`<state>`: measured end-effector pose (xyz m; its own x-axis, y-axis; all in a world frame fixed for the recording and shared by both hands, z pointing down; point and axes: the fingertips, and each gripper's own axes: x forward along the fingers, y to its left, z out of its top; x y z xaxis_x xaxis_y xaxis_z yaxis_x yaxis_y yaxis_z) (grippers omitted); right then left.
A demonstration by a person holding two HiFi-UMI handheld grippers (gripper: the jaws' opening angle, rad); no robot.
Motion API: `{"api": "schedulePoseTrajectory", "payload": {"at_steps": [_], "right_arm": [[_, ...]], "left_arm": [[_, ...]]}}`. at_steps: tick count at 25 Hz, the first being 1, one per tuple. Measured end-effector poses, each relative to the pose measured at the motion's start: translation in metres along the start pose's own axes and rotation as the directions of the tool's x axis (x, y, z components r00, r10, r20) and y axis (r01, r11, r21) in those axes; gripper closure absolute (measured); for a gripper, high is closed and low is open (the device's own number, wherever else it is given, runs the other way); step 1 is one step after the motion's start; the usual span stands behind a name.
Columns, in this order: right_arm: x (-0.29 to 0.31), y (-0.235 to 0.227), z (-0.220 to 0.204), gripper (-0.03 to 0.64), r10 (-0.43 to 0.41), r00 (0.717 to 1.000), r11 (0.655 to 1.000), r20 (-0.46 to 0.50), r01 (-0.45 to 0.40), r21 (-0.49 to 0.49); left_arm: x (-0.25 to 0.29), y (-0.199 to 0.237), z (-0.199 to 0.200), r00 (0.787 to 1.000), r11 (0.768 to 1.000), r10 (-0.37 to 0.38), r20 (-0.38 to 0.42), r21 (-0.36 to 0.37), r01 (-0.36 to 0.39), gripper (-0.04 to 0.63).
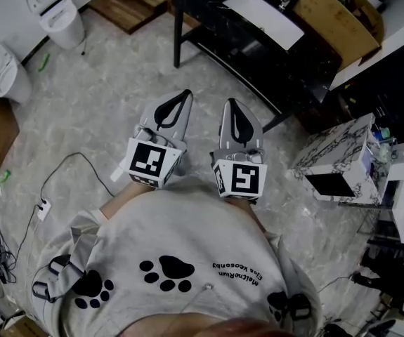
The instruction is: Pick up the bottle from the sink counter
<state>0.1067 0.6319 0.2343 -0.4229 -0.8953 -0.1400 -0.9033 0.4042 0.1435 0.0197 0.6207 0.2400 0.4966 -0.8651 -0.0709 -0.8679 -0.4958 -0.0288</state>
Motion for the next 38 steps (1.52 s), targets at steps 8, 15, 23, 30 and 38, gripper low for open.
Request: {"api": "schedulePoseTrajectory", "payload": {"at_steps": [8, 15, 23, 30, 38], "right_arm": [[0.076, -0.025, -0.014, 0.615, -0.009, 1.0, 1.0, -0.001, 0.01, 0.011], [0.15, -0.045, -0.026, 0.615, -0.034, 0.999, 0.999, -0.019, 0.034, 0.007], [0.215, -0.055, -0.043, 0.615, -0.057, 0.997, 0.998, -0.046, 0.057, -0.006], [0.252, -0.061, -0.058, 0.615, -0.076, 0.995, 0.997, -0.066, 0.076, -0.004], [0.265, -0.061, -0.067, 0.615, -0.076, 0.994, 0.997, -0.08, 0.075, -0.009]], "left_arm": [[0.066, 0.046, -0.004, 1.0, 1.0, -0.016, 0.005, 0.001, 0.016, 0.597], [0.127, 0.099, -0.009, 1.0, 0.999, -0.031, -0.001, -0.015, 0.031, 0.597], [0.179, 0.145, -0.02, 0.998, 0.997, -0.065, -0.014, -0.032, 0.064, 0.597], [0.207, 0.172, -0.032, 0.996, 0.996, -0.082, -0.023, -0.032, 0.081, 0.597], [0.217, 0.181, -0.041, 0.995, 0.995, -0.098, -0.029, -0.035, 0.097, 0.597]]}}
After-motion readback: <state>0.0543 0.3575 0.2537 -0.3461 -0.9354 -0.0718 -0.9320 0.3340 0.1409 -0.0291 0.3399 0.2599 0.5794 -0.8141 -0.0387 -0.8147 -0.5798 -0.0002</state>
